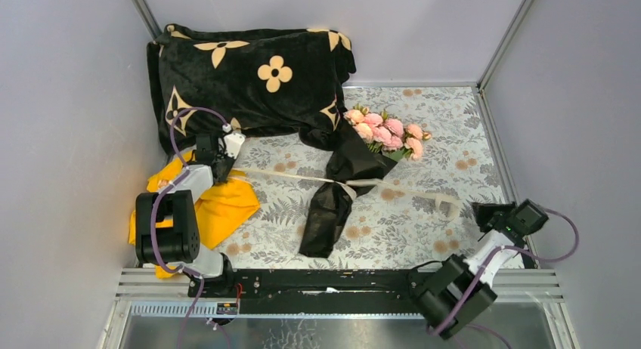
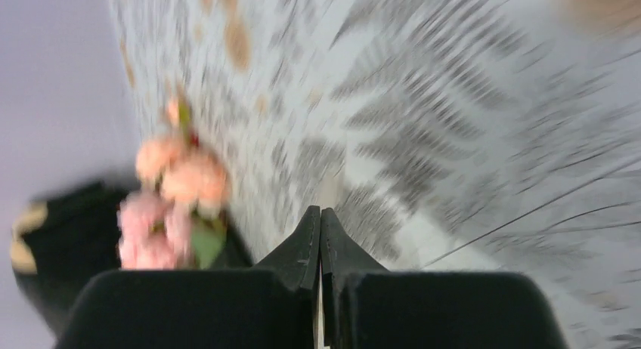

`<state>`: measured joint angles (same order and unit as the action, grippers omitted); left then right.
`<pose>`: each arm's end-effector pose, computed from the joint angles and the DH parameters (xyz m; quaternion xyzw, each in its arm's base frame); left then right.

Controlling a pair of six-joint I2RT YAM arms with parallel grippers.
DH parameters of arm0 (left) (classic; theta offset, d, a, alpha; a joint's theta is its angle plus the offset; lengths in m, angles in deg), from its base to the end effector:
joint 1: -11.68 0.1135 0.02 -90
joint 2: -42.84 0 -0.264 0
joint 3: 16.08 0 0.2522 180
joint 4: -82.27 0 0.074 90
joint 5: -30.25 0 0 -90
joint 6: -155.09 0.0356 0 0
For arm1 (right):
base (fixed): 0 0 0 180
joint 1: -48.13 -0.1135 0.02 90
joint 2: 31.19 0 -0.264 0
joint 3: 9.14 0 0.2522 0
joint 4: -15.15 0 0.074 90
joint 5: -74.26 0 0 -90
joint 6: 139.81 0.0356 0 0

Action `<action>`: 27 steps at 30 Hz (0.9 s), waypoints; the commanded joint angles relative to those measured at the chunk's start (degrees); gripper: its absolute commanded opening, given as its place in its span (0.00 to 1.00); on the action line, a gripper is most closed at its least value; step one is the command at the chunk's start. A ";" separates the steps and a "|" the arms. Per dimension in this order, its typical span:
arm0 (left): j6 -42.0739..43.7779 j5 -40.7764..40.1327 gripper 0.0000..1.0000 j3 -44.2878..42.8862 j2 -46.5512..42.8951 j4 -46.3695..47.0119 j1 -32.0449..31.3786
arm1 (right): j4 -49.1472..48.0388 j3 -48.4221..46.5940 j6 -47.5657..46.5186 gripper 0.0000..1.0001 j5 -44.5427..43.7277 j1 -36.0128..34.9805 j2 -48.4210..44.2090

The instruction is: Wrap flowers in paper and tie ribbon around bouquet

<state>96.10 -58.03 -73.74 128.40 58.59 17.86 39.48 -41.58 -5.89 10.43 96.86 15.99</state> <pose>0.2890 0.0302 0.1728 0.2078 0.9211 0.0915 0.3163 0.1218 -0.1150 0.1762 0.5688 0.6777 0.1866 0.4270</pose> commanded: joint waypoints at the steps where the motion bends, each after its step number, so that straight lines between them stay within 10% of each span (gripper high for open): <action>1: 5.41 -7.29 0.00 -0.15 1.68 6.21 5.18 | -9.51 -4.00 -1.80 0.00 -4.28 11.03 6.11; 11: 7.82 -0.72 0.00 0.10 1.15 2.96 5.54 | -14.44 -5.48 -7.77 0.00 2.40 10.72 11.17; 14: 7.56 3.77 0.00 0.50 -2.03 0.99 4.02 | -14.48 -9.69 -13.65 0.02 2.90 -7.37 11.06; 19: 3.69 5.08 0.00 -2.60 -2.43 -2.66 0.83 | -6.95 -15.48 -20.68 0.41 -5.31 -42.07 14.02; 27: -1.20 9.34 0.00 -6.23 -4.20 -11.95 -12.53 | -7.89 -13.61 -23.02 0.72 -15.58 -68.26 24.19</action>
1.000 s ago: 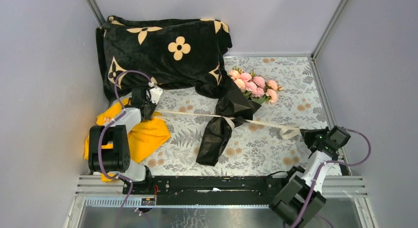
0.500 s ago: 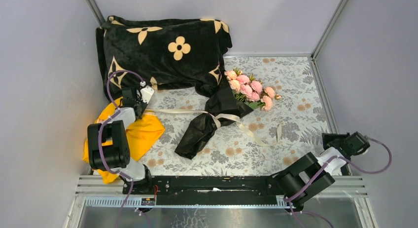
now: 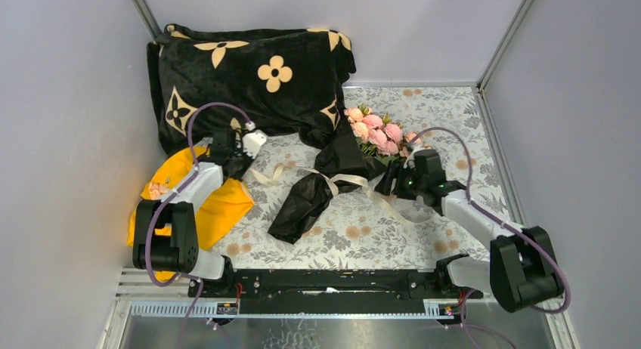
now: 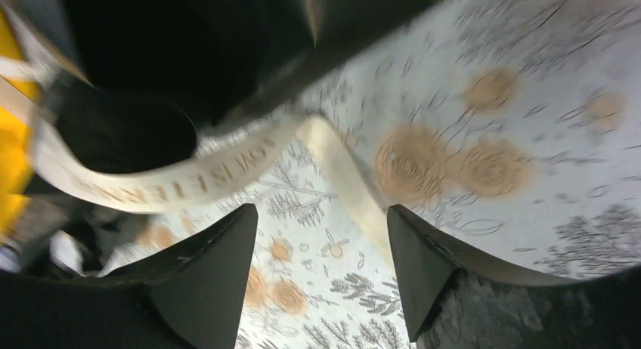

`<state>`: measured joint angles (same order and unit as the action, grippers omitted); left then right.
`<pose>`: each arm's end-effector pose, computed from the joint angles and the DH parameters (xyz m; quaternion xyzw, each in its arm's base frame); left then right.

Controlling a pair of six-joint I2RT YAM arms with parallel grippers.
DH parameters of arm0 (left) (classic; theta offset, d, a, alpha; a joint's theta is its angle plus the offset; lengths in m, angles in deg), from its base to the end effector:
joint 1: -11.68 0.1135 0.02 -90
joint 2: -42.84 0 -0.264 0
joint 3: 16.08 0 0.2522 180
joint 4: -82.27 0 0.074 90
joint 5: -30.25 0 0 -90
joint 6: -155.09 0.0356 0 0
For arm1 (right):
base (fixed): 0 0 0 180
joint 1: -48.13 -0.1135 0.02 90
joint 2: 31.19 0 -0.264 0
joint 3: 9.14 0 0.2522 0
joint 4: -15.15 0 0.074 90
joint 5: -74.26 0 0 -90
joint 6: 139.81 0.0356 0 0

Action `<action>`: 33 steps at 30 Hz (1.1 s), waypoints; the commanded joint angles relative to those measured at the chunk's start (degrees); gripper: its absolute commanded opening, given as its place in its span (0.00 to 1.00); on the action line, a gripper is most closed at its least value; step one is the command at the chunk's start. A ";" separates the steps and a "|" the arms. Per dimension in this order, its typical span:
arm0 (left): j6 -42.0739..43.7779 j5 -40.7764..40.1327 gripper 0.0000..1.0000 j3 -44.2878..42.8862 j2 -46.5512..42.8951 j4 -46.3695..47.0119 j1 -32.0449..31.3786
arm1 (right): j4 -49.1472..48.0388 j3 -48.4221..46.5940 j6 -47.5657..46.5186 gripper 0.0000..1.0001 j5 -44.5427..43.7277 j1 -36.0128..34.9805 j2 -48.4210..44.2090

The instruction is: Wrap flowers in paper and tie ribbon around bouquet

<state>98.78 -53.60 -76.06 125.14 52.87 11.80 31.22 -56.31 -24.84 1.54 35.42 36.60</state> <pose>0.2857 -0.0032 0.1935 0.2893 0.8981 0.0467 0.3280 0.2346 0.0637 0.2046 0.0273 0.8857 0.2703 0.3764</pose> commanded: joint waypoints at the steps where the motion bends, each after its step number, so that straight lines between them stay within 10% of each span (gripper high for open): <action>1: -4.68 4.83 0.00 -4.45 0.04 -6.88 -8.84 | -1.25 1.57 -4.81 0.74 -6.54 -7.73 4.53; 27: -10.25 7.06 0.00 -5.99 5.15 -9.38 -19.19 | -39.04 7.88 -12.55 0.70 -1.37 -13.82 16.72; 30: -10.39 7.36 0.00 -6.74 5.19 -9.76 -19.19 | -43.06 8.72 -11.95 0.59 -0.71 -13.83 17.69; 33: -10.48 7.09 0.00 -7.06 5.57 -10.30 -19.19 | -45.92 9.90 -11.36 0.24 -3.02 -13.83 17.01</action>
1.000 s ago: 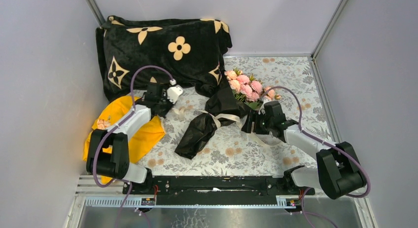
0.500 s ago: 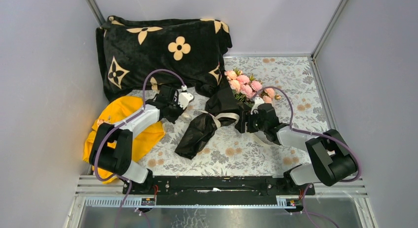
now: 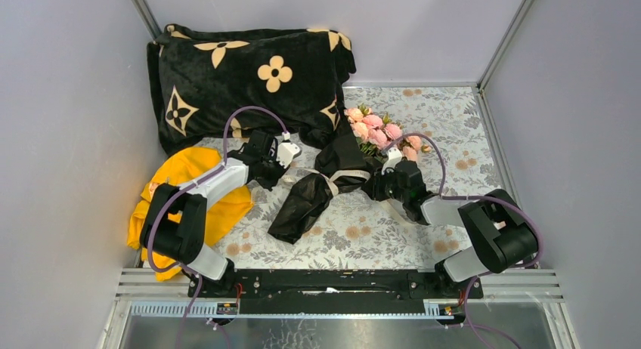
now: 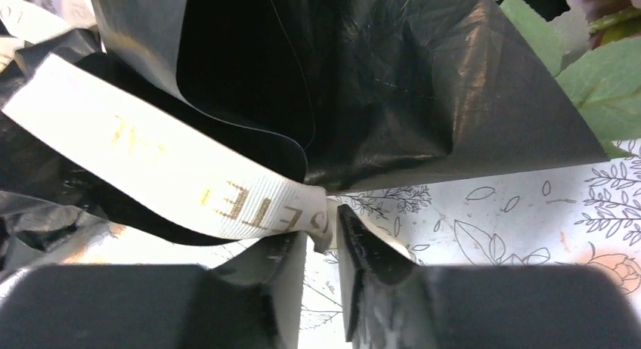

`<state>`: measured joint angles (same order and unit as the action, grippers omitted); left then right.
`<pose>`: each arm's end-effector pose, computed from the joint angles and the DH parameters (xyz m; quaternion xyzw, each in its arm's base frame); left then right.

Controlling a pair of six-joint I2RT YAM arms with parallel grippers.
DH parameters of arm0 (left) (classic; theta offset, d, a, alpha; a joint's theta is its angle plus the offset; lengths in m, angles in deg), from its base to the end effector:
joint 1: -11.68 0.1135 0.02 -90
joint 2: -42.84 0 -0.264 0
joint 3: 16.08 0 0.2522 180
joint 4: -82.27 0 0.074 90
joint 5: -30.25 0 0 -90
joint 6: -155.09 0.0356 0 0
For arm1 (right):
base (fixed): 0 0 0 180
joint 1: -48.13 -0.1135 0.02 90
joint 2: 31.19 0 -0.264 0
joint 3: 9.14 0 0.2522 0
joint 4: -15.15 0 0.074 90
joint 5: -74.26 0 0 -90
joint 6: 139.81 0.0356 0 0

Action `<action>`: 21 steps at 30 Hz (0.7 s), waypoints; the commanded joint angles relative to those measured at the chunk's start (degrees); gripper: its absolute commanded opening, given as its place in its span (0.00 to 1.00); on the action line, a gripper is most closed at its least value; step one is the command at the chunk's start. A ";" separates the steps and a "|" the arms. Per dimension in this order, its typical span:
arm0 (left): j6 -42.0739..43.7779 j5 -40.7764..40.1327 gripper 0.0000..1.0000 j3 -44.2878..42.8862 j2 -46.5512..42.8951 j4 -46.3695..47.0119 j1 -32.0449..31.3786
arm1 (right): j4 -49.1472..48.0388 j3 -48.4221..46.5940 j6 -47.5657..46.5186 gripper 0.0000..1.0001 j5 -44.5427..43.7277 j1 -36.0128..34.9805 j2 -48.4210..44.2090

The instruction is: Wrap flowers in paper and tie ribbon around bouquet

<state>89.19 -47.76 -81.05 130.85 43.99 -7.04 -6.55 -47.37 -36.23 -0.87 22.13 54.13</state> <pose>0.2772 -0.1017 0.1832 0.3758 0.8876 -0.0895 0.2508 0.2370 0.1257 0.1454 -0.1594 0.8257 0.2823 0.4616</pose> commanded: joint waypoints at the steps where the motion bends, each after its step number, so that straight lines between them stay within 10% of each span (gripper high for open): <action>1: -1.16 1.31 0.00 -2.14 -0.14 -1.54 -0.35 | -7.72 1.29 0.05 0.16 -1.76 -0.54 -1.58; 8: -4.95 3.94 0.00 -3.47 0.29 -2.13 -0.08 | 15.03 0.61 1.19 0.00 -6.44 -0.53 -15.28; 21: -7.64 5.74 0.00 -3.53 1.35 -1.83 -3.34 | 41.69 -12.95 6.18 0.00 5.34 -13.75 -27.95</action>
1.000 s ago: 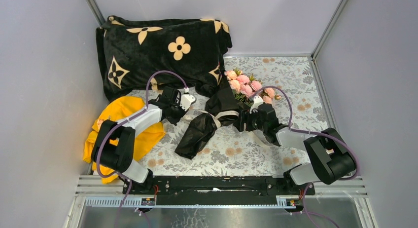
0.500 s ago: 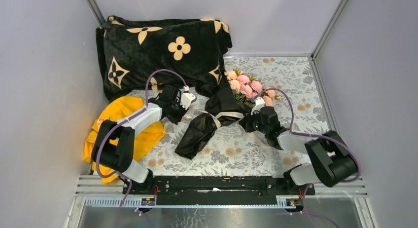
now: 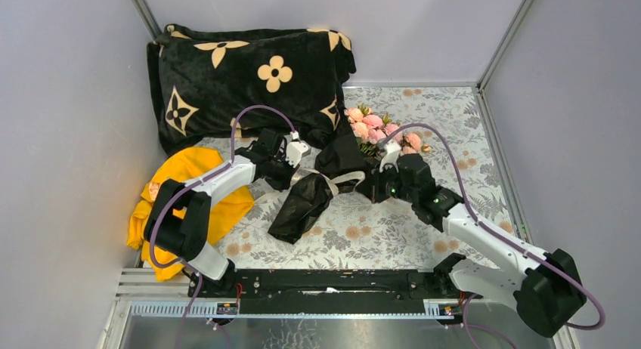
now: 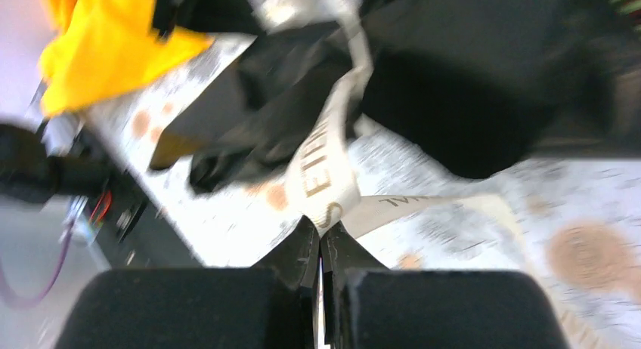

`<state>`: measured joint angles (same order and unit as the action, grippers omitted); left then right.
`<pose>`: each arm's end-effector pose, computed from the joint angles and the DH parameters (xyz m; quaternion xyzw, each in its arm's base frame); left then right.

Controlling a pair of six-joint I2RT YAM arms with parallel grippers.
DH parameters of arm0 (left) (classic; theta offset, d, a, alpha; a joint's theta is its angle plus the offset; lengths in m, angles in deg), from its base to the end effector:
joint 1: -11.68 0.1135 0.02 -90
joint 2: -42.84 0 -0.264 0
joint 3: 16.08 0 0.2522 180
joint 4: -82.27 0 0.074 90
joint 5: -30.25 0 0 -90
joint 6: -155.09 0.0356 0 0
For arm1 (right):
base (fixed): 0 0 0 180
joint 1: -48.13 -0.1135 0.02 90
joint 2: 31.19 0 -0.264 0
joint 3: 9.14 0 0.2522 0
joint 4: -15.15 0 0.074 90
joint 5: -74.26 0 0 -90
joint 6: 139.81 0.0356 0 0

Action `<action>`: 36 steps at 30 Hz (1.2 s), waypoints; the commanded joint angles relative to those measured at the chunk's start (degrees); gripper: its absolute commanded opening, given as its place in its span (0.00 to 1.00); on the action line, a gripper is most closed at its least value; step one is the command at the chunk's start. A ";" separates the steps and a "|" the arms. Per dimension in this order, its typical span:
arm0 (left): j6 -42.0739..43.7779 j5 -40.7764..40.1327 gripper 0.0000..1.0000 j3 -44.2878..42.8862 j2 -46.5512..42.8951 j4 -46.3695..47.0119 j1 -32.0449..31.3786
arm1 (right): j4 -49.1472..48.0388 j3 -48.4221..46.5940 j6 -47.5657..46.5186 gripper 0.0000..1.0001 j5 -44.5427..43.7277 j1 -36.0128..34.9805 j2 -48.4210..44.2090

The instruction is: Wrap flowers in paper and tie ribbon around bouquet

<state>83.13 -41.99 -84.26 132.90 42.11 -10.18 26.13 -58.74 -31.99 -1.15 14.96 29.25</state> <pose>0.2789 -0.1236 0.1882 0.3622 0.8885 -0.1577 0.2336 0.1944 0.1378 0.2554 -0.1802 0.8046 0.3342 0.4566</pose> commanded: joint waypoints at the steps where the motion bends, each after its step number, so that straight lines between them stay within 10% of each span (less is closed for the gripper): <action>1: -1.90 -0.93 0.00 -0.26 -0.85 0.41 -0.15 | 10.97 -2.18 1.73 0.00 5.46 -7.78 -3.58; 10: -4.18 -9.23 0.00 -3.97 -1.10 2.67 8.27 | 23.70 -3.73 8.20 0.00 -9.14 -6.21 -9.69; 20: 6.37 -20.42 0.00 6.50 -2.88 6.35 14.97 | 23.09 8.79 13.92 0.00 8.14 40.21 -11.96; 36: 12.34 -22.91 0.00 12.82 -6.30 10.08 24.06 | 8.98 13.27 12.89 0.00 19.83 68.76 1.79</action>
<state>92.88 -57.86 -71.12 126.67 49.70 10.58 41.97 -44.71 -16.05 20.66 78.41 28.14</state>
